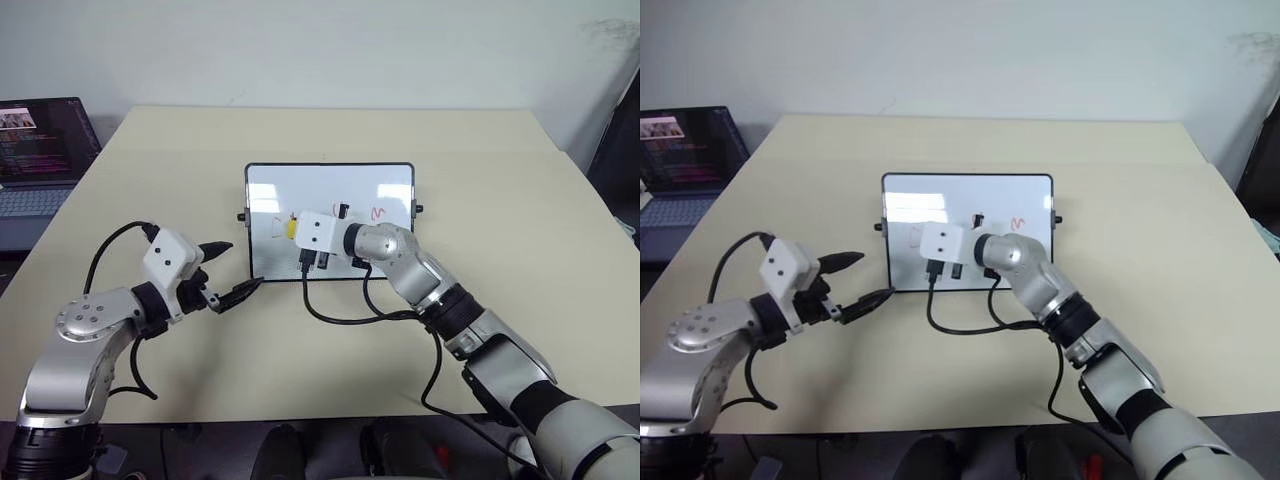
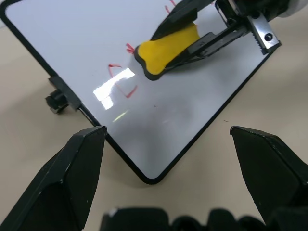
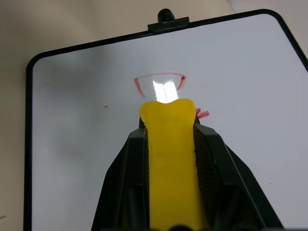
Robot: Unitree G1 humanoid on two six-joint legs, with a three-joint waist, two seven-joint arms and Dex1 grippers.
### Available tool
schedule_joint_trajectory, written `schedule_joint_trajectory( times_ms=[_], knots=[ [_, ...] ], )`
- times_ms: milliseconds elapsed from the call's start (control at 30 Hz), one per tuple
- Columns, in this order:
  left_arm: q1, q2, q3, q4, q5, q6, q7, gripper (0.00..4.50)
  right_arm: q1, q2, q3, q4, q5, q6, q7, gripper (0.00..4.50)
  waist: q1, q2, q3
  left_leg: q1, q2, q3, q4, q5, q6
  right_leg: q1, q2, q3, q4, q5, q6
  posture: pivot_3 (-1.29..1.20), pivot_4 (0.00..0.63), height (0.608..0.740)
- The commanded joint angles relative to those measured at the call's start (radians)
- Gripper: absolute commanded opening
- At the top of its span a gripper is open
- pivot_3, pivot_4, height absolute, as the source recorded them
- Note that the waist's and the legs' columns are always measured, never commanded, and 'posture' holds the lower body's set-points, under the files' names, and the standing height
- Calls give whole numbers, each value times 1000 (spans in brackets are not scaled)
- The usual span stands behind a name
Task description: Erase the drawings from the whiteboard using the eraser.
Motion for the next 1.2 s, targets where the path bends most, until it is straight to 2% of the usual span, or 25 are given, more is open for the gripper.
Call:
schedule_joint_trajectory(
  times_ms=[33,333,567,833,1033,1200],
  knots=[
    [-29,12,-1,1,3,-22,-6,4500,-18,-8,-54,30,-20,23,-56,955,1,0,0,0,0,0,0,0,0,0,0,0,0,0,0,0,150,740],
    [-35,8,-11,1,-3,-23,-8,4500,26,-3,-15,-6,15,83,87,955,0,0,0,0,0,0,0,0,0,0,0,0,0,0,0,0,150,740],
    [-18,6,-6,-12,-6,-23,-4,4500,-32,35,-96,53,1,18,-87,955,-1,0,0,0,0,0,0,0,0,0,0,0,0,0,0,0,150,740],
    [27,-3,13,-47,-14,-18,24,4500,24,13,-24,11,5,74,96,955,-1,0,0,0,0,0,-2,0,0,0,0,0,-2,0,0,0,150,740],
    [44,-7,15,-59,-20,-16,40,4500,-22,22,-84,61,-10,29,-37,955,-1,0,0,0,0,0,-1,0,0,0,0,0,-2,0,0,0,150,740],
    [48,-8,22,-52,-12,-19,58,4500,-9,22,-57,60,8,46,25,955,1,0,0,0,0,0,-1,0,0,0,0,0,-2,0,0,0,150,740]
  ],
)
